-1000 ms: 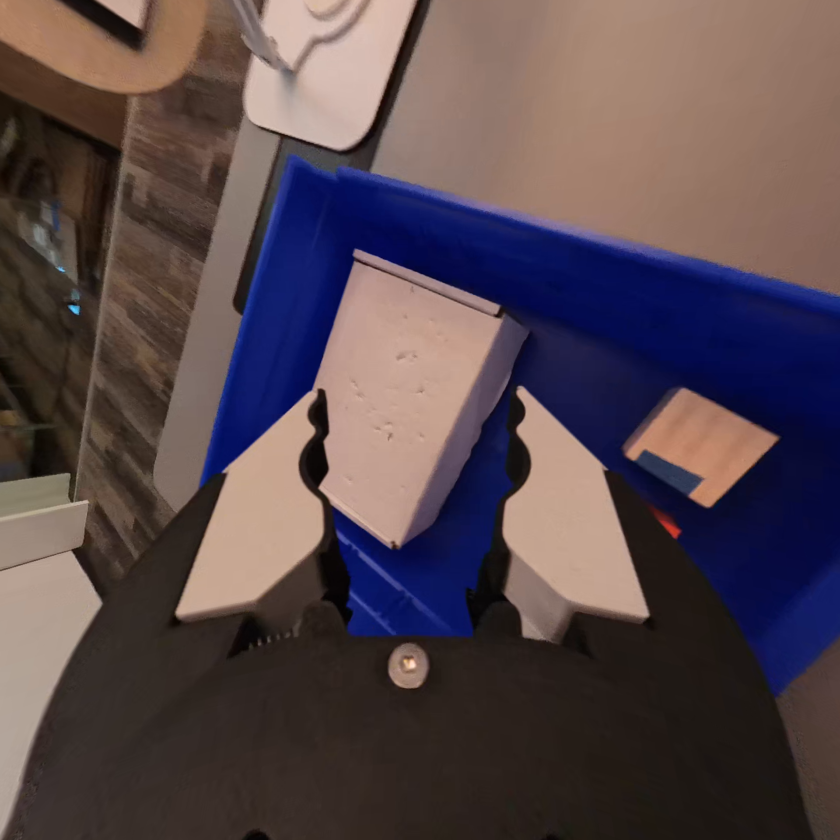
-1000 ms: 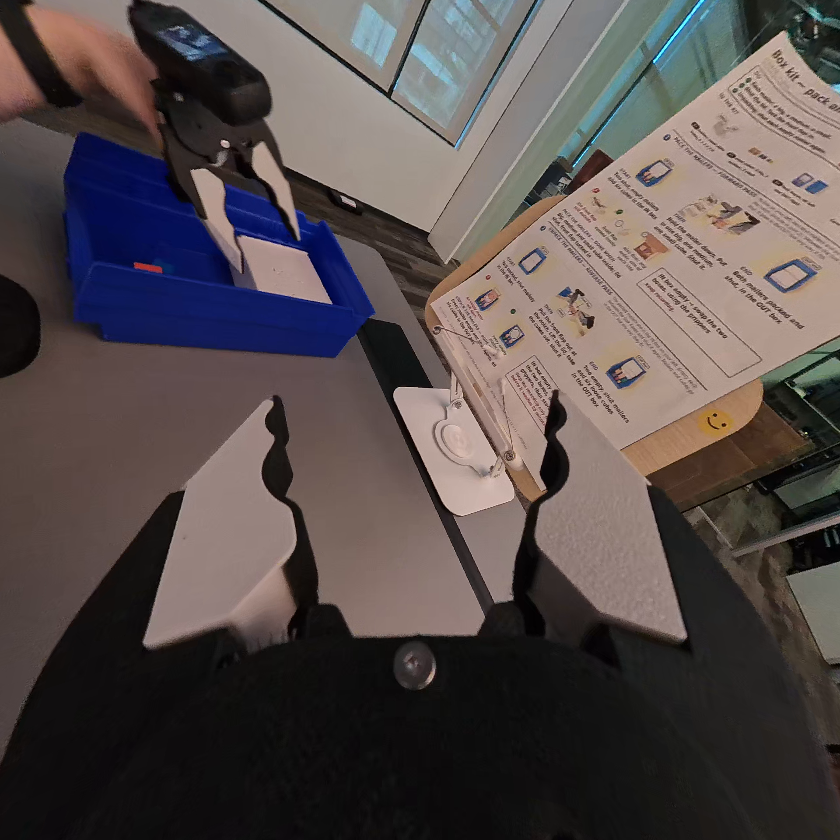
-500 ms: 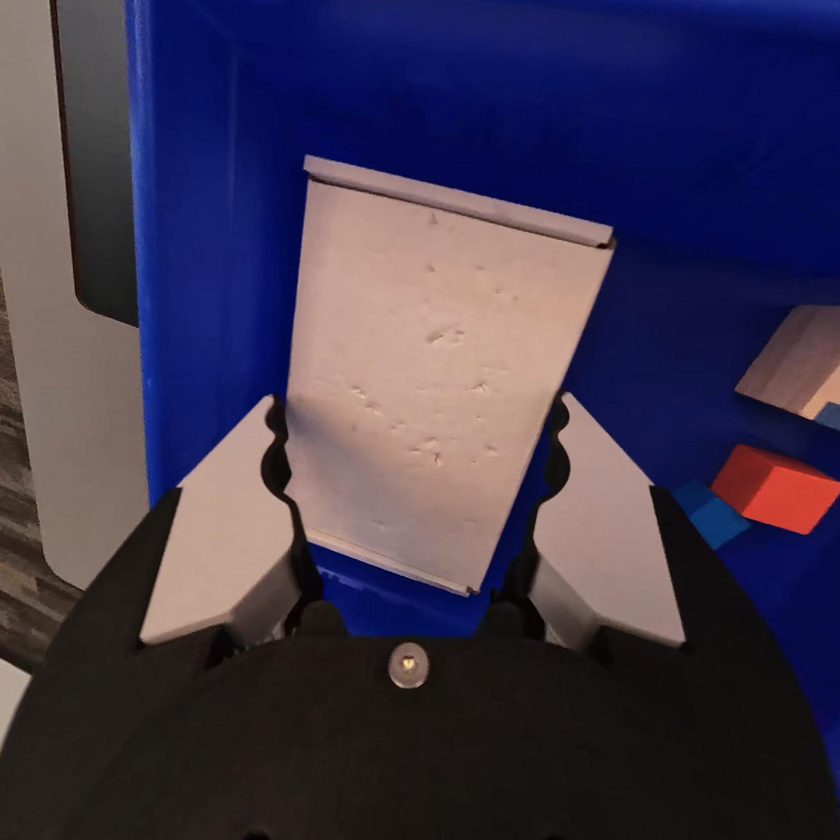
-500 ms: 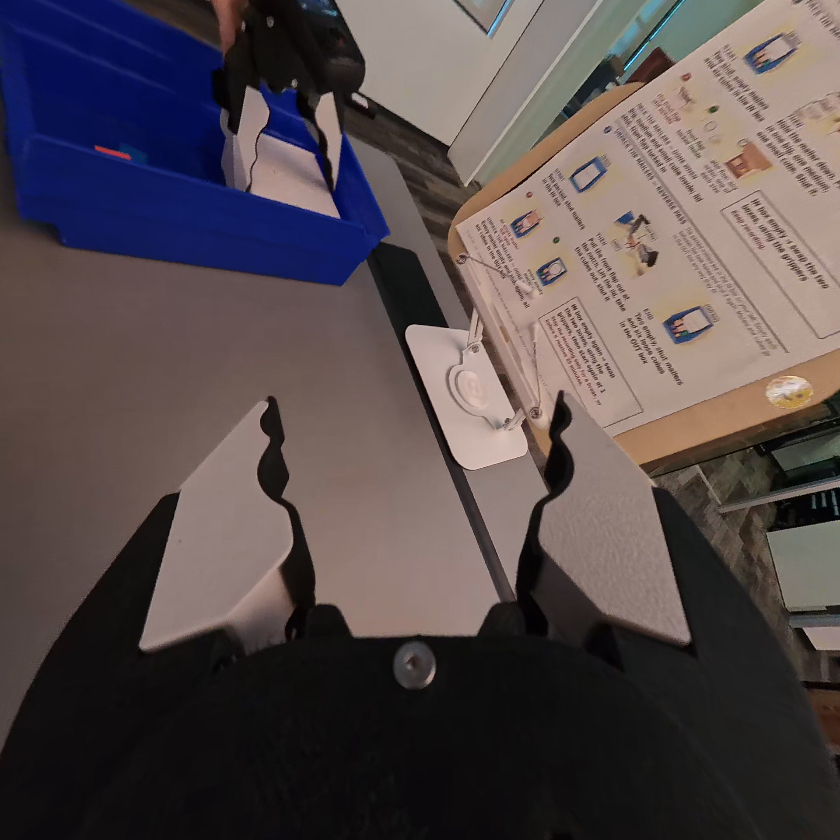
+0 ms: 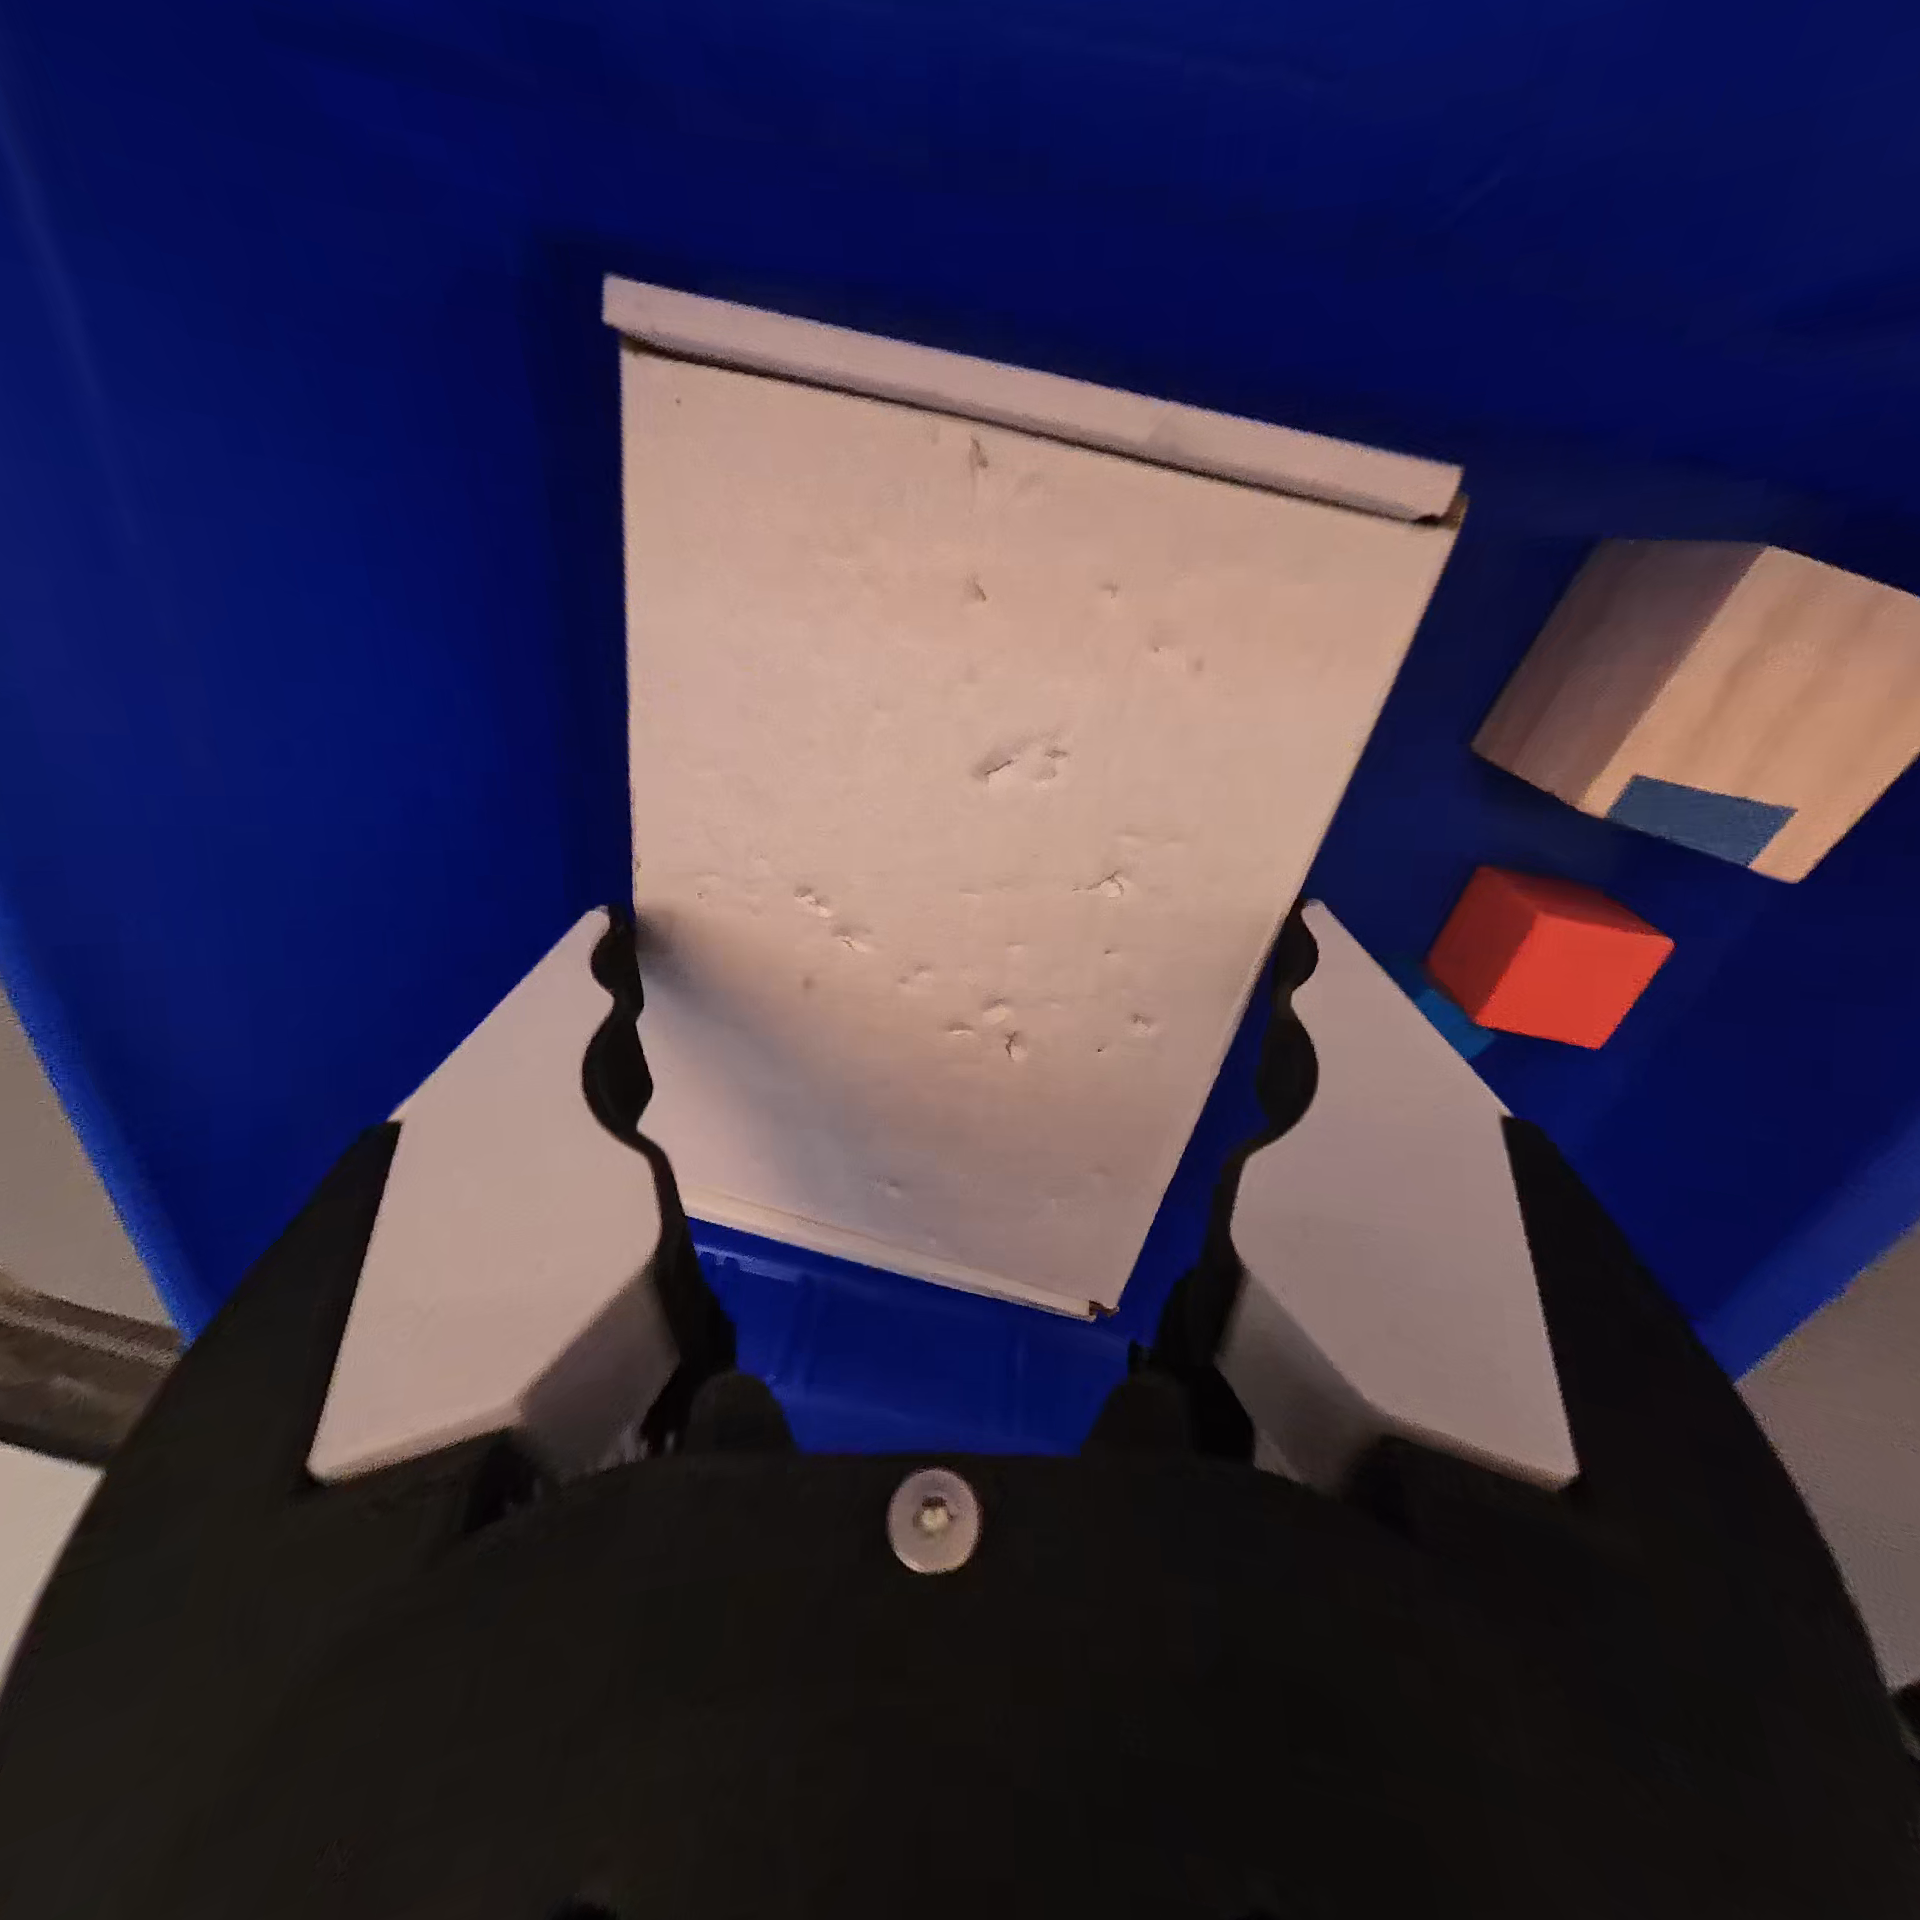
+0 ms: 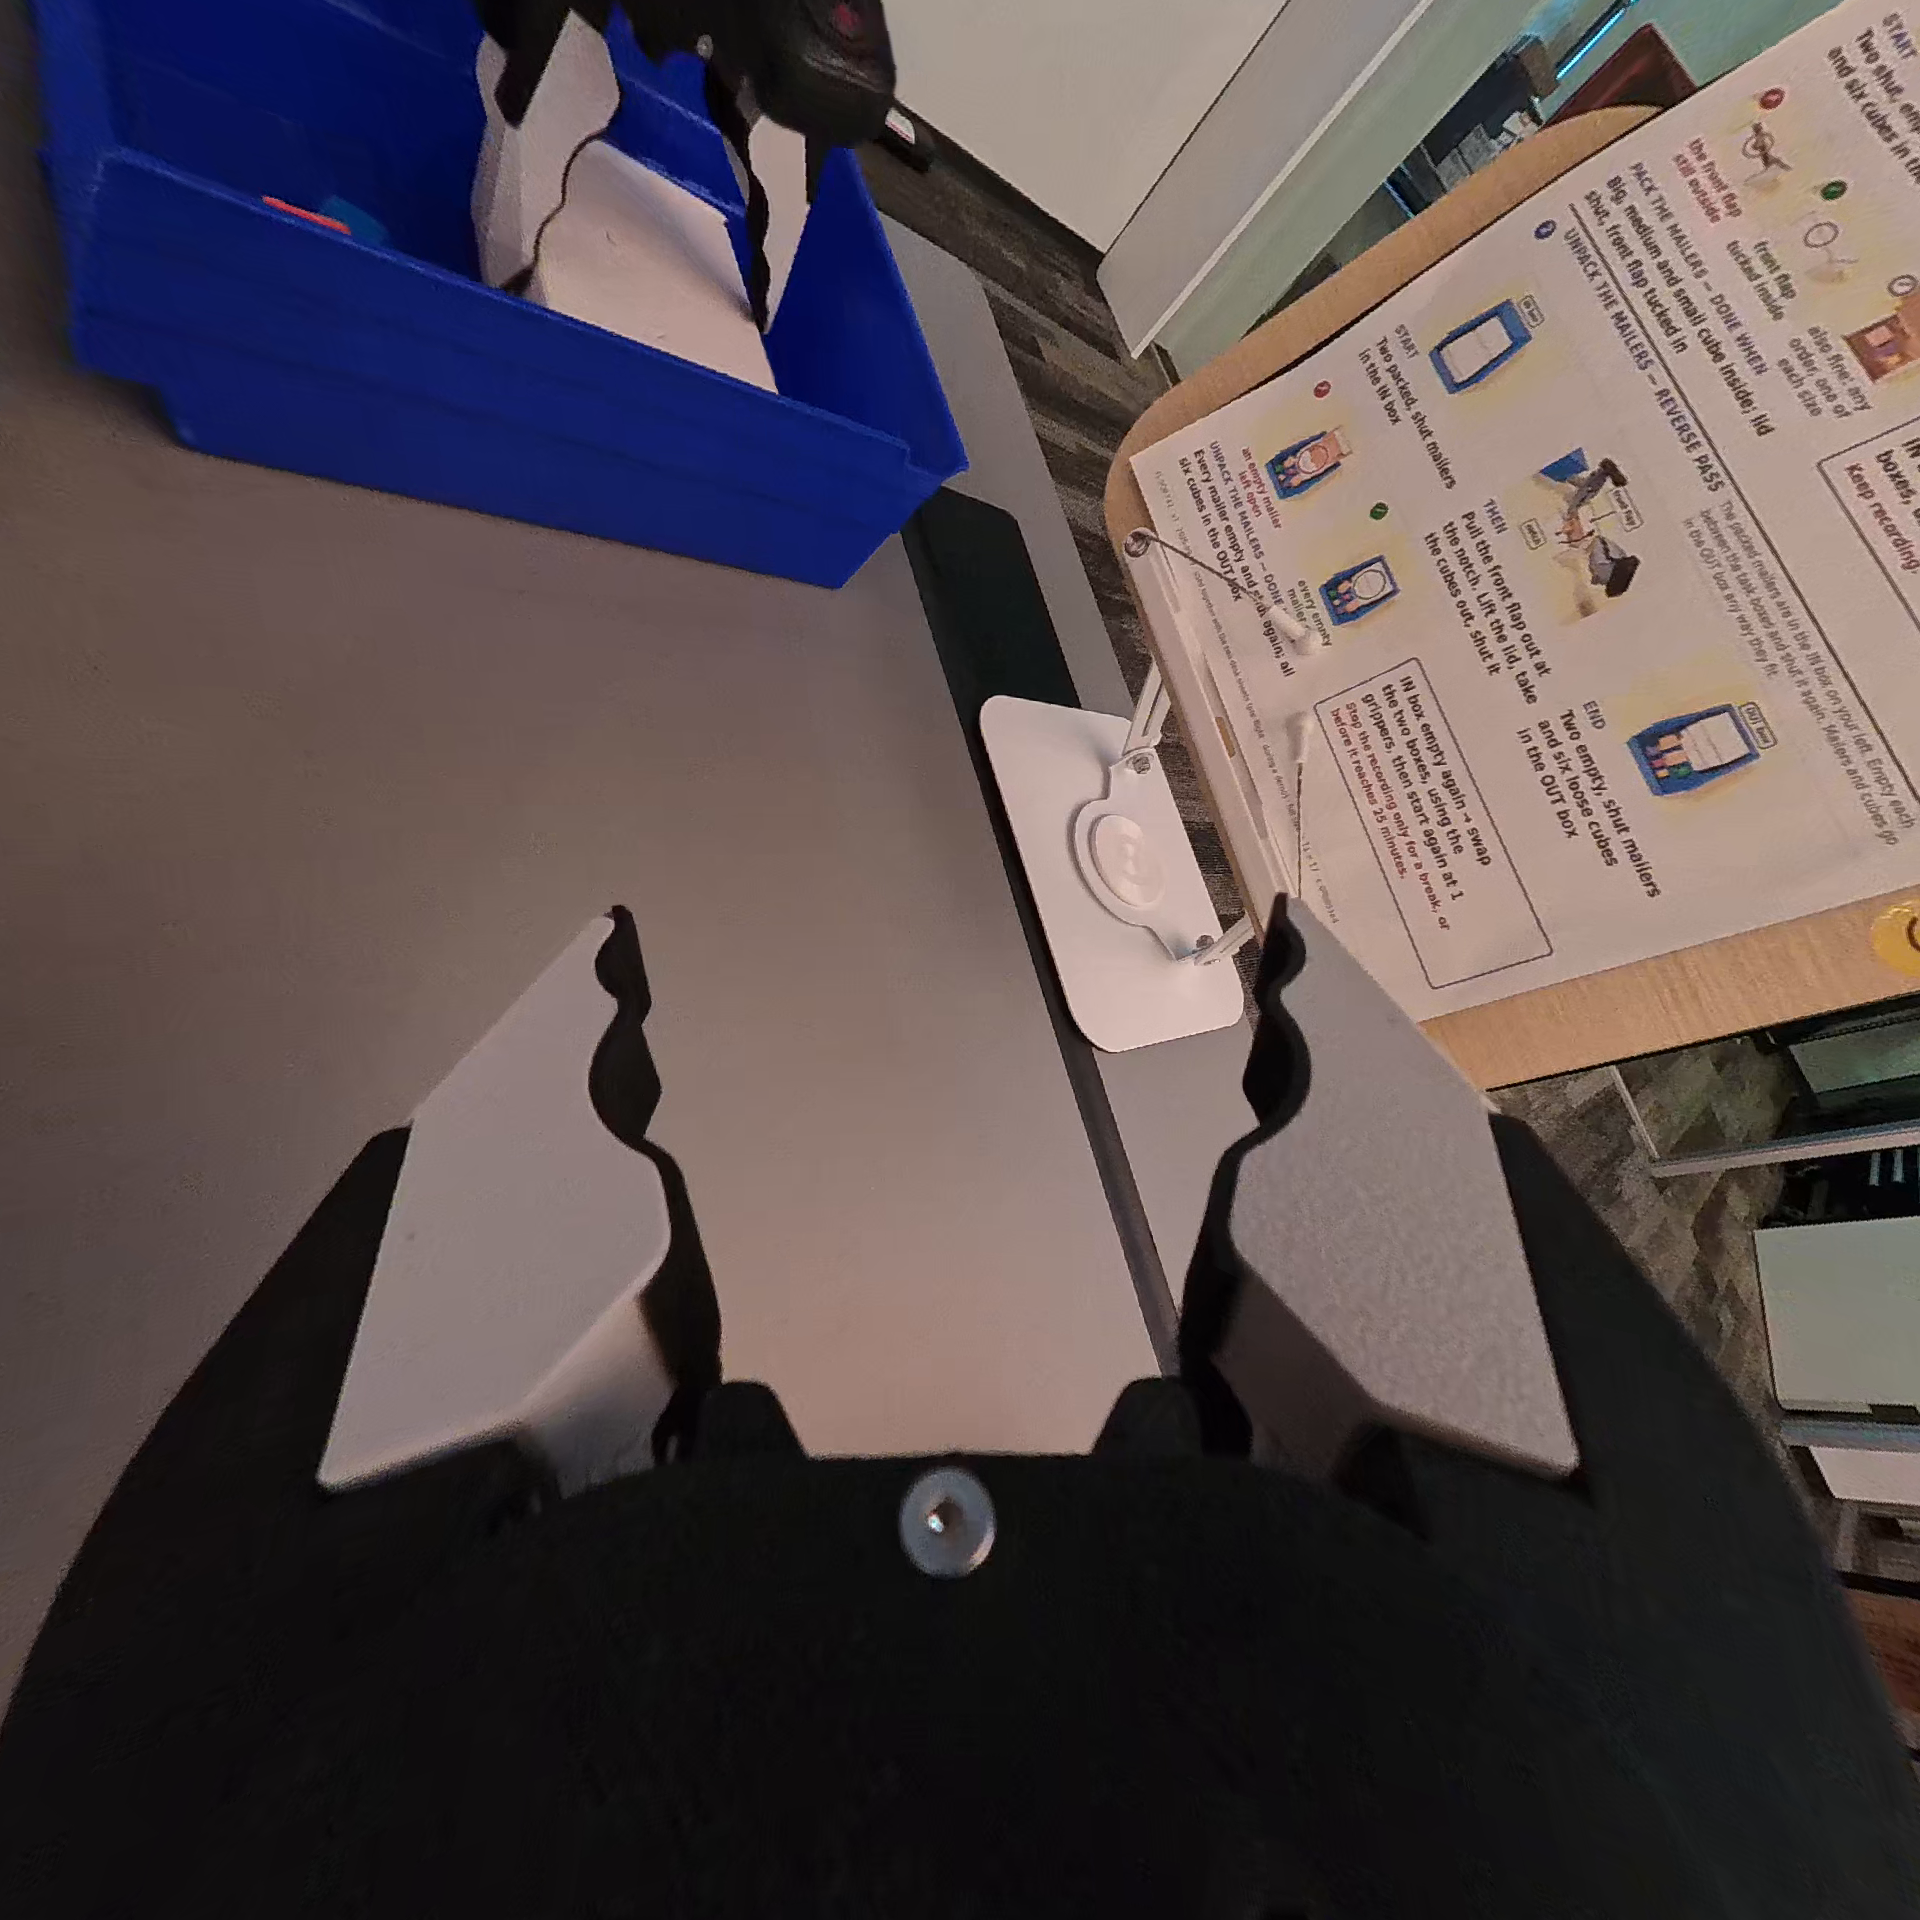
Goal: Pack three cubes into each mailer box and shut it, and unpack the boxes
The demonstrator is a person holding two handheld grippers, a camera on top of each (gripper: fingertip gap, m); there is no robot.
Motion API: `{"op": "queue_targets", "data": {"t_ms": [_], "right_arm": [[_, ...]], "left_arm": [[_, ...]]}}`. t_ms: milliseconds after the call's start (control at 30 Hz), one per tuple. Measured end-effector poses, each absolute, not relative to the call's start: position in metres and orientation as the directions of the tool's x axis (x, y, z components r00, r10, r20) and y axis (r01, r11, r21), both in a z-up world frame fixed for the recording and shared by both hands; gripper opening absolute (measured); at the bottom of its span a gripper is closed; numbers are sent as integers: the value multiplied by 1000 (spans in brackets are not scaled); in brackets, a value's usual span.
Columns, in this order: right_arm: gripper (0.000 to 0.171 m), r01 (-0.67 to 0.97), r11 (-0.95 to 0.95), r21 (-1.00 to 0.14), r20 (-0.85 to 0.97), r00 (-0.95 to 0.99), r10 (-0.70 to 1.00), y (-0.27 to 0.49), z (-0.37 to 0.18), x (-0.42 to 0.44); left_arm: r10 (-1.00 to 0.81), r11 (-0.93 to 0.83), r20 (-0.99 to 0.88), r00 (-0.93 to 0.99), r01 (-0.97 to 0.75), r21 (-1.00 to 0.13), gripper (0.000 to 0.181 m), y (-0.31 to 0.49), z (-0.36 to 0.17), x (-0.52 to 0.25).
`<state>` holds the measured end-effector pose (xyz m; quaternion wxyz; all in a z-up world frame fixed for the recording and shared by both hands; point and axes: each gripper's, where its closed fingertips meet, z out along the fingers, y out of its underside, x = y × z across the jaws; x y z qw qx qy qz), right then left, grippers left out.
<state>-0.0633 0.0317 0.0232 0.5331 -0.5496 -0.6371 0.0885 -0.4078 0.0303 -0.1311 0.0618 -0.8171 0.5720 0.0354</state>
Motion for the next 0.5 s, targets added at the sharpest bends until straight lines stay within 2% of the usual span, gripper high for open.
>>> {"op": "queue_targets", "data": {"t_ms": [67,200,333,500], "right_arm": [[117,603,380,-701,577,167,800,30,22,-65],[117,625,388,-677,589,144,795,28,17,-66],[116,629,405,-664,604,131,786,24,19,-65],[116,624,402,-670,597,132,791,25,20,-62]], "left_arm": [[-924,-347,-156,350,-937,-45,121,34,-133,-408],[-929,-344,-152,337,-939,19,134,37,-139,-412],[-933,-350,-118,340,-934,71,134,35,-149,-416],[-926,-369,-109,361,-927,63,133,33,-147,-420]]}}
